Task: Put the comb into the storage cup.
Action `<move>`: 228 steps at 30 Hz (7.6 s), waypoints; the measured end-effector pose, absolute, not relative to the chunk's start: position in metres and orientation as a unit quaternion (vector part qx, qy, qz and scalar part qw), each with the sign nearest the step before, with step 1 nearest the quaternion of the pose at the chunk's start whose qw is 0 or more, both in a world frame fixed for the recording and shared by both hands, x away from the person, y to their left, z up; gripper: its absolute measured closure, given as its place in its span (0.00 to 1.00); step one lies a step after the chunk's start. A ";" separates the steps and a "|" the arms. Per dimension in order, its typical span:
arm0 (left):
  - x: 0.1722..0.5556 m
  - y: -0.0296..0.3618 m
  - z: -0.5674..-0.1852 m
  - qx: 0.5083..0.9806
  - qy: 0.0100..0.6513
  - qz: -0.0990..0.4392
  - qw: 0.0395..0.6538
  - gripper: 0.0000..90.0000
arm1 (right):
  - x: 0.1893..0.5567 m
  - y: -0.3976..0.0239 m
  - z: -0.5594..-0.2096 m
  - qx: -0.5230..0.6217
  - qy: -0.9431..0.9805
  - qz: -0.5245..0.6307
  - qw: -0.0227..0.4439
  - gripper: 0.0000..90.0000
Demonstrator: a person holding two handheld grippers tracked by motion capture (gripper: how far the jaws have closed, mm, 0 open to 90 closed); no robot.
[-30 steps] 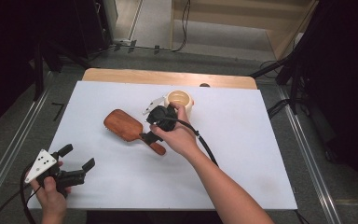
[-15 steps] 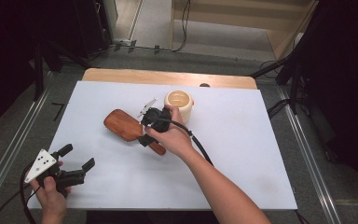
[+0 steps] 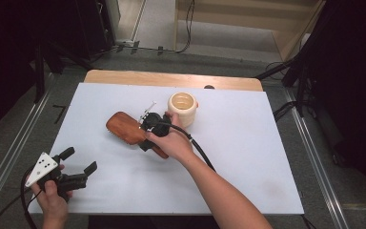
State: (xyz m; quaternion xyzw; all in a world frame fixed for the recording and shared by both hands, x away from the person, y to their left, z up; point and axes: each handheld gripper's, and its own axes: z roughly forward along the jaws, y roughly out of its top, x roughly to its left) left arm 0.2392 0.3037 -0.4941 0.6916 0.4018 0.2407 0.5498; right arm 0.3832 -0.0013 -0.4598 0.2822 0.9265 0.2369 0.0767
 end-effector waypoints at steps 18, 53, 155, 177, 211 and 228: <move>0.240 0.304 -0.494 0.692 0.402 0.239 0.550 0.00 | 0.388 0.007 -0.476 0.309 0.927 0.214 0.005 0.41; 0.240 0.304 -0.494 0.691 0.402 0.239 0.551 0.00 | 0.378 -0.001 -0.489 0.312 0.907 0.277 0.053 0.78; 0.229 0.303 -0.472 0.664 0.396 0.259 0.580 0.00 | 0.281 -0.159 -0.440 0.307 0.776 0.522 0.177 0.78; 0.226 0.228 -0.442 0.691 0.351 0.211 0.595 0.00 | 0.257 -0.188 -0.463 0.307 0.753 0.553 0.182 0.78; 0.256 0.135 -0.428 0.713 0.313 0.130 0.614 0.00 | 0.242 -0.184 -0.480 0.302 0.746 0.563 0.187 0.78; 0.262 0.109 -0.423 0.720 0.304 0.115 0.613 0.00 | 0.237 -0.172 -0.484 0.294 0.750 0.563 0.185 0.78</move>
